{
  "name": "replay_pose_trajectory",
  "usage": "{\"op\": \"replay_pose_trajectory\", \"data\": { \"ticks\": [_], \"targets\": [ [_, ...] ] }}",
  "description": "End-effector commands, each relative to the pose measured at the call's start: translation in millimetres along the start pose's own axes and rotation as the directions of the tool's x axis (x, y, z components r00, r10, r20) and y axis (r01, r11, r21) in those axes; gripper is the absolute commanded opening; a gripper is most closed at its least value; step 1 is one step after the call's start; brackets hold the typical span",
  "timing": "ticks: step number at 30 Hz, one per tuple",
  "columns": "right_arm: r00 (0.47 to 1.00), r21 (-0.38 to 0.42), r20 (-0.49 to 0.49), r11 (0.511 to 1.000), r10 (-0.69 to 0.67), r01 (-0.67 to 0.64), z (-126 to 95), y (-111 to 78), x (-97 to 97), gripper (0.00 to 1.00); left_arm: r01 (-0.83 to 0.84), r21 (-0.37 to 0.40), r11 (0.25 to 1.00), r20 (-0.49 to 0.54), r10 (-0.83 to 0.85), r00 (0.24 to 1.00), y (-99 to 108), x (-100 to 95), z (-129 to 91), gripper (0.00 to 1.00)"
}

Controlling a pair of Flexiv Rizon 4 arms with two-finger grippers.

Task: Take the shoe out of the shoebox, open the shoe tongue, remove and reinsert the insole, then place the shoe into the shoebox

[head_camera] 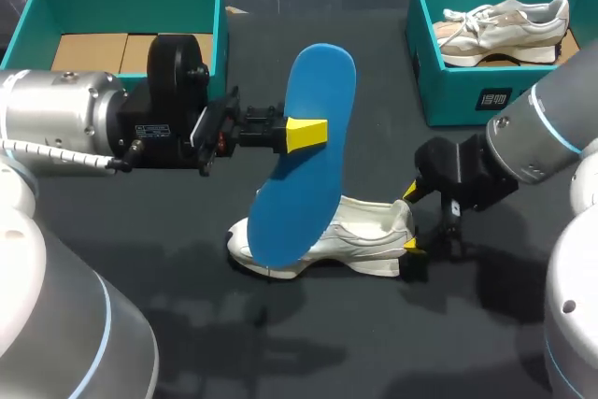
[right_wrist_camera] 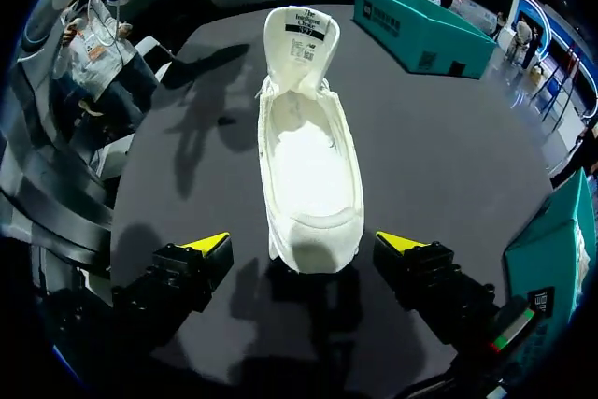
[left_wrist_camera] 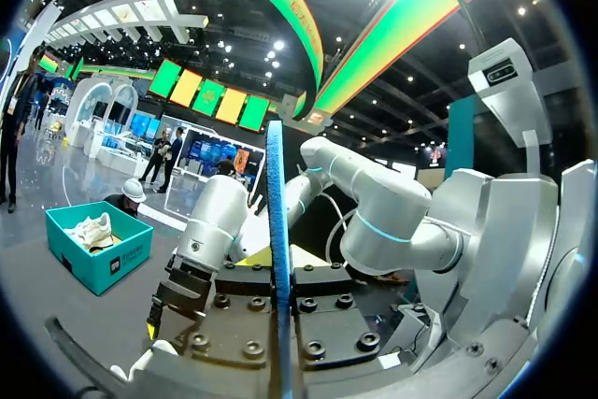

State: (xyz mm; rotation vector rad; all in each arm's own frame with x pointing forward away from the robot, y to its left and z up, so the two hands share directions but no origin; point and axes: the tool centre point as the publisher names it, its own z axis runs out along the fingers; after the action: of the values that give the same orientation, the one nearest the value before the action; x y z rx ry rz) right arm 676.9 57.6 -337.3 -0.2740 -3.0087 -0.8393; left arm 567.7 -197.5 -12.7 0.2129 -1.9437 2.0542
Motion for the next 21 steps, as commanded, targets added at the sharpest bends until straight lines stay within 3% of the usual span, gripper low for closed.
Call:
{"op": "replay_pose_trajectory", "data": {
  "ticks": [1,11,14,21],
  "targets": [
    [1.0,0.275,-0.007,0.961,0.005,-0.003,-9,5.2,-0.8,1.0,0.0,0.002,1.0,0.001,0.0,1.0,1,0.6,1,0.0],
    [1.0,0.275,-0.007,0.961,0.005,-0.003,-9,5.2,-0.8,1.0,0.0,0.002,1.0,0.001,0.0,1.0,1,0.6,1,0.0],
    [0.998,0.287,0.056,0.958,0.009,-0.025,-5,18.9,0.2,1.0,0.0,0.002,1.0,0.001,0.0,1.0,1,0.6,1,0.0],
    [0.989,0.336,0.145,0.939,0.02,-0.069,-7,30.7,11.8,1.0,0.0,0.002,1.0,0.001,0.0,1.0,1,0.6,1,0.0]
  ]
}}
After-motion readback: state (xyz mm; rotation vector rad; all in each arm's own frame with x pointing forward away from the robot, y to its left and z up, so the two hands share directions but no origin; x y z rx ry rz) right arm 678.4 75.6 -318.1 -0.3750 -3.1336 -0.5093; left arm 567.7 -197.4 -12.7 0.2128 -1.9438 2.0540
